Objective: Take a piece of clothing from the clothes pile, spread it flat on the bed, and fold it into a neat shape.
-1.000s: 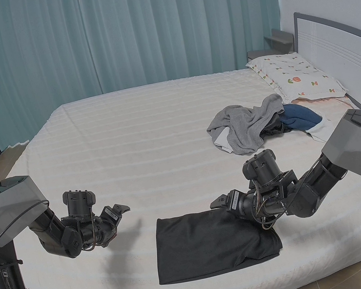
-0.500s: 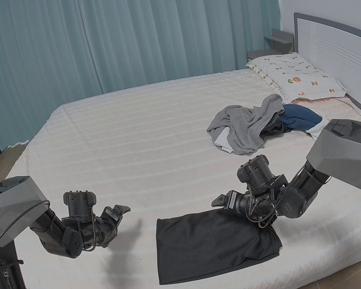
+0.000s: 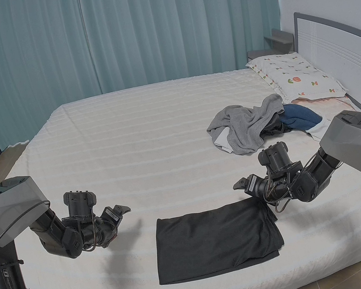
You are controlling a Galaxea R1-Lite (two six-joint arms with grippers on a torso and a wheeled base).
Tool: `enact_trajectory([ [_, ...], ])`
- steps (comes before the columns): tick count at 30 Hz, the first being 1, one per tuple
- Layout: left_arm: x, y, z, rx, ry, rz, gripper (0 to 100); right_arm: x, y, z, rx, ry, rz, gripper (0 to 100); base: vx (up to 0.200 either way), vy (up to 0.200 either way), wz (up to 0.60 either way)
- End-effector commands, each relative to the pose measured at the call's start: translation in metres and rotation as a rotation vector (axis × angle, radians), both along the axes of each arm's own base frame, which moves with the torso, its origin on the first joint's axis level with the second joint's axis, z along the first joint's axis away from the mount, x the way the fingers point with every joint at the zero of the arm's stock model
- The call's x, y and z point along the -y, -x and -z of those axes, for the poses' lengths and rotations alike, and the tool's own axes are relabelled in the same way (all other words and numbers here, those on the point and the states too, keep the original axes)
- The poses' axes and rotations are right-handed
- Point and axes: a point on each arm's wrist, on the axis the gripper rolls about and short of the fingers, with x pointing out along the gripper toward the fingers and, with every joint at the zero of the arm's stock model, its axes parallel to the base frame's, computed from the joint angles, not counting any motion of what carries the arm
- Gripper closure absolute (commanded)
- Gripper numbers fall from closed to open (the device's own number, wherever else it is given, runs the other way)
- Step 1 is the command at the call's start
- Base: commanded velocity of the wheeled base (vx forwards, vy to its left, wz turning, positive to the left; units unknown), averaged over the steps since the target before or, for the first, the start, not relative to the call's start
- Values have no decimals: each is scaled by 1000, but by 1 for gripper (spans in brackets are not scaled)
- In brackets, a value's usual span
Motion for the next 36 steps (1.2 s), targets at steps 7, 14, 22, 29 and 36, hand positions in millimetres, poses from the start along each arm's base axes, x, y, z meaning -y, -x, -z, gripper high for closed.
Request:
enact_trajectory([
  [7, 12, 1, -17, 41, 29, 34, 0, 34, 13, -14, 8, -58, 5, 0, 0, 0, 0],
  [14, 61, 7, -20, 46, 72, 139, 0, 39, 25, 9, 56, -113, -21, 0, 0, 0, 0],
  [22, 81, -2, -9, 50, 64, 165, 0, 33, 24, 18, 50, -143, -51, 0, 0, 0, 0],
  [29, 100, 1, 15, 53, -87, 156, 0, 27, 26, 17, 53, -149, -62, 0, 0, 0, 0],
  [36, 103, 0, 18, 74, -108, 141, 0, 30, 26, 19, 47, -149, -54, 0, 0, 0, 0],
])
